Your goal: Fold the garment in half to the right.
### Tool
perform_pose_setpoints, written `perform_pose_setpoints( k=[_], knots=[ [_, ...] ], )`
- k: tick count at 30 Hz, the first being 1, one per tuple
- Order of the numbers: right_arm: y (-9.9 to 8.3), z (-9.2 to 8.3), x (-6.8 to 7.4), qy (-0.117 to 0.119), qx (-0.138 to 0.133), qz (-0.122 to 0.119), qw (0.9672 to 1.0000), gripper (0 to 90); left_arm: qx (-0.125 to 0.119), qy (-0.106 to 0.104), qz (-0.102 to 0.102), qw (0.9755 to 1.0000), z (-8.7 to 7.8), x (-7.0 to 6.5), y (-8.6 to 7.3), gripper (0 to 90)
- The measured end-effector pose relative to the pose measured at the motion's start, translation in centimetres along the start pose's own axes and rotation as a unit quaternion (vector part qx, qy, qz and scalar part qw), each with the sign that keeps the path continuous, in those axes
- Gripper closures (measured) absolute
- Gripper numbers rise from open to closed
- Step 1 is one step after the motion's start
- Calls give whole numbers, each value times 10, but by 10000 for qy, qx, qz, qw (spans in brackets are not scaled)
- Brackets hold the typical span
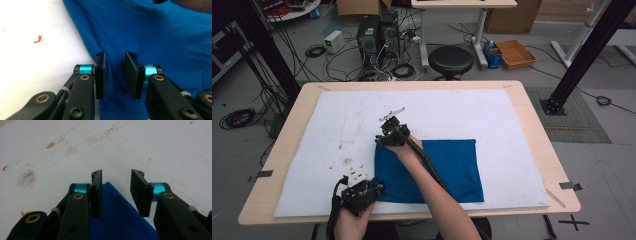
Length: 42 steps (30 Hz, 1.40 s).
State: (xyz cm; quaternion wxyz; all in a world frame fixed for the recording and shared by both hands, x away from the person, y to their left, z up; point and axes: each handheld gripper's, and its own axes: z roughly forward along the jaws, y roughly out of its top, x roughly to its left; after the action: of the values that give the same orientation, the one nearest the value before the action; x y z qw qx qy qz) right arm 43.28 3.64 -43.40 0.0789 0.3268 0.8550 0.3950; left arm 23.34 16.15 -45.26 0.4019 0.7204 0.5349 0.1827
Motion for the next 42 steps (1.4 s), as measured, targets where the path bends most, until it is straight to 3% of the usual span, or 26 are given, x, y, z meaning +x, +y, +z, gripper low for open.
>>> perform_pose_setpoints(
  k=[5,6,7,8,9,11,16,19,23,24,28,33,34,35,36,39,40,42],
  knots=[
    [2,13,4,6,218,-54,9997,634,-12,-24,0,10000,0,1,0,717],
    [2,17,7,-112,317,-255,9991,713,-13,-39,-4,10000,1,1,0,724],
    [2,17,7,-112,317,-255,9991,713,-7,-48,8,10000,0,1,0,724],
    [2,17,7,-82,330,-359,9988,821,-19,-98,11,9999,0,2,1,769],
    [2,17,7,-82,330,-359,9988,821,-19,-98,11,9999,0,2,1,794],
    [3,13,6,-43,263,-371,9990,866,-70,-88,33,9999,0,1,1,821],
    [7,1,4,113,74,-327,9994,868,-124,-198,-14,9997,-4,3,4,849],
    [11,-18,-1,304,-187,-249,9991,864,-257,-294,36,9992,-10,0,8,854],
    [11,-35,-9,478,-365,-100,9981,863,-462,-440,247,9977,-22,-11,18,855],
    [10,-49,-16,588,-519,25,9969,860,-550,-527,407,9963,-27,-19,23,855],
    [5,-79,-35,751,-743,200,9942,837,-635,-712,532,9940,-29,-35,31,856],
    [-7,-118,-64,743,-976,376,9917,854,-625,-1131,745,9888,-19,-71,45,856],
    [-11,-126,-69,690,-989,404,9919,900,-614,-1212,775,9877,-15,-79,47,856],
    [-11,-126,-69,690,-989,404,9919,900,-595,-1278,826,9866,-11,-86,49,857],
    [-19,-138,-80,612,-978,468,9922,900,-556,-1314,971,9850,-3,-98,51,857],
    [-26,-143,-84,589,-933,483,9927,900,-501,-1324,1027,9846,3,-104,52,857],
    [-29,-143,-84,581,-970,492,9924,877,-484,-1310,1047,9847,5,-105,51,857],
    [-29,-137,-74,595,-986,491,9921,682,-448,-1281,1102,9846,7,-105,51,857]
  ],
)
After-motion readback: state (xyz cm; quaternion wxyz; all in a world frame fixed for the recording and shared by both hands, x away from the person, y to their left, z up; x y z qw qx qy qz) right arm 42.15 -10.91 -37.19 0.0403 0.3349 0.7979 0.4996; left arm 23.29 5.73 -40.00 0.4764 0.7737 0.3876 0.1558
